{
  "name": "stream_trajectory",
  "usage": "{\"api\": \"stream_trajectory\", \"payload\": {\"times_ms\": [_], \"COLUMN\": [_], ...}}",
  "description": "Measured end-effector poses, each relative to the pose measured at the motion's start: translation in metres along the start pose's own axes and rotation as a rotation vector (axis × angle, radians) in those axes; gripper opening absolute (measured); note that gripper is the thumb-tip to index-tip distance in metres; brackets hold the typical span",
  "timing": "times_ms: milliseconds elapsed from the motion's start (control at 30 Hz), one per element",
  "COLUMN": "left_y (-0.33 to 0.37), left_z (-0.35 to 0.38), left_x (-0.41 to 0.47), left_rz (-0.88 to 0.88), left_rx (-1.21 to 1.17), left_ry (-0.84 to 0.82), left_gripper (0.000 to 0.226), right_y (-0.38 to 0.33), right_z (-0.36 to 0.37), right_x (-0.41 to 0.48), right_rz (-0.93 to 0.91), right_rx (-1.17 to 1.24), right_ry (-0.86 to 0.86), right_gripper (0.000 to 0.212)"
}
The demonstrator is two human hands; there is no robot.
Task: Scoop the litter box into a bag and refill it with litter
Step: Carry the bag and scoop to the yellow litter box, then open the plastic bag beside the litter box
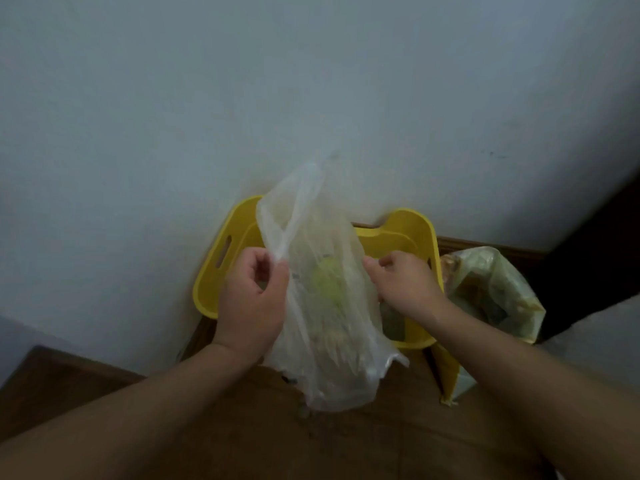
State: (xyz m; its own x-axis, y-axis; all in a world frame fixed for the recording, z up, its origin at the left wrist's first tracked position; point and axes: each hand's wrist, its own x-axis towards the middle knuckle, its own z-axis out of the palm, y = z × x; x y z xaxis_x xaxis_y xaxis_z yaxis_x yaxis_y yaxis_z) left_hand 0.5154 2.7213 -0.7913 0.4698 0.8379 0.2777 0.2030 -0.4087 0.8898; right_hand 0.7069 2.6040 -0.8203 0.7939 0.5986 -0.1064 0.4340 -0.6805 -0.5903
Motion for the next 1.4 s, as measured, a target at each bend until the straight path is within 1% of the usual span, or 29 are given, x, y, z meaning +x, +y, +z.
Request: {"api": "stream_trajectory", "payload": {"times_ms": [67, 133, 200, 300, 433, 567, 600, 733, 800, 900, 1000, 1100, 1133, 1200, 1267, 1333, 1400], "left_y": [0.010, 0.020, 0.028, 0.034, 0.039, 0.042, 0.042, 0.042, 0.039, 0.038, 0.032, 0.029, 0.029, 0.027, 0.024, 0.023, 0.025], "left_z": [-0.007, -0.014, -0.019, -0.024, -0.022, -0.020, -0.020, -0.021, -0.022, -0.024, -0.028, -0.031, -0.032, -0.034, -0.038, -0.041, -0.044], "left_x": [-0.004, -0.010, -0.015, -0.020, -0.027, -0.033, -0.035, -0.046, -0.051, -0.054, -0.057, -0.062, -0.062, -0.061, -0.054, -0.045, -0.035], "left_rz": [0.015, 0.032, 0.040, 0.039, 0.007, -0.031, -0.043, -0.091, -0.129, -0.162, -0.183, -0.212, -0.202, -0.192, -0.233, -0.271, -0.241], "left_rx": [-0.045, -0.075, -0.111, -0.148, -0.170, -0.194, -0.211, -0.227, -0.226, -0.214, -0.192, -0.190, -0.163, -0.101, -0.092, -0.113, -0.091], "left_ry": [-0.008, -0.008, -0.007, -0.028, -0.096, -0.135, -0.131, -0.156, -0.176, -0.207, -0.232, -0.282, -0.291, -0.279, -0.237, -0.197, -0.162], "left_gripper": [0.021, 0.020, 0.019, 0.022, 0.019, 0.015, 0.015, 0.016, 0.016, 0.016, 0.014, 0.012, 0.014, 0.029, 0.033, 0.050, 0.073], "right_y": [-0.004, -0.008, -0.013, -0.023, -0.034, -0.035, -0.034, -0.032, -0.033, -0.035, -0.035, -0.032, -0.031, -0.027, -0.023, -0.020, -0.016], "right_z": [-0.005, -0.010, -0.015, -0.023, -0.035, -0.040, -0.041, -0.046, -0.047, -0.055, -0.064, -0.071, -0.072, -0.074, -0.076, -0.078, -0.080], "right_x": [0.000, -0.003, -0.007, -0.015, -0.030, -0.040, -0.042, -0.047, -0.050, -0.057, -0.062, -0.069, -0.072, -0.078, -0.081, -0.083, -0.086], "right_rz": [0.002, 0.019, 0.044, 0.045, 0.026, 0.076, 0.086, 0.090, 0.074, 0.008, -0.090, -0.202, -0.234, -0.285, -0.320, -0.341, -0.360], "right_rx": [0.011, 0.057, 0.161, 0.393, 0.681, 0.801, 0.805, 0.747, 0.730, 0.716, 0.727, 0.737, 0.736, 0.713, 0.666, 0.605, 0.562], "right_ry": [-0.002, -0.017, -0.031, -0.073, -0.204, -0.268, -0.273, -0.259, -0.238, -0.175, -0.125, -0.111, -0.113, -0.108, -0.095, -0.094, -0.094], "right_gripper": [0.057, 0.056, 0.053, 0.048, 0.033, 0.007, 0.007, 0.024, 0.024, 0.015, 0.023, 0.023, 0.021, 0.017, 0.015, 0.016, 0.017]}}
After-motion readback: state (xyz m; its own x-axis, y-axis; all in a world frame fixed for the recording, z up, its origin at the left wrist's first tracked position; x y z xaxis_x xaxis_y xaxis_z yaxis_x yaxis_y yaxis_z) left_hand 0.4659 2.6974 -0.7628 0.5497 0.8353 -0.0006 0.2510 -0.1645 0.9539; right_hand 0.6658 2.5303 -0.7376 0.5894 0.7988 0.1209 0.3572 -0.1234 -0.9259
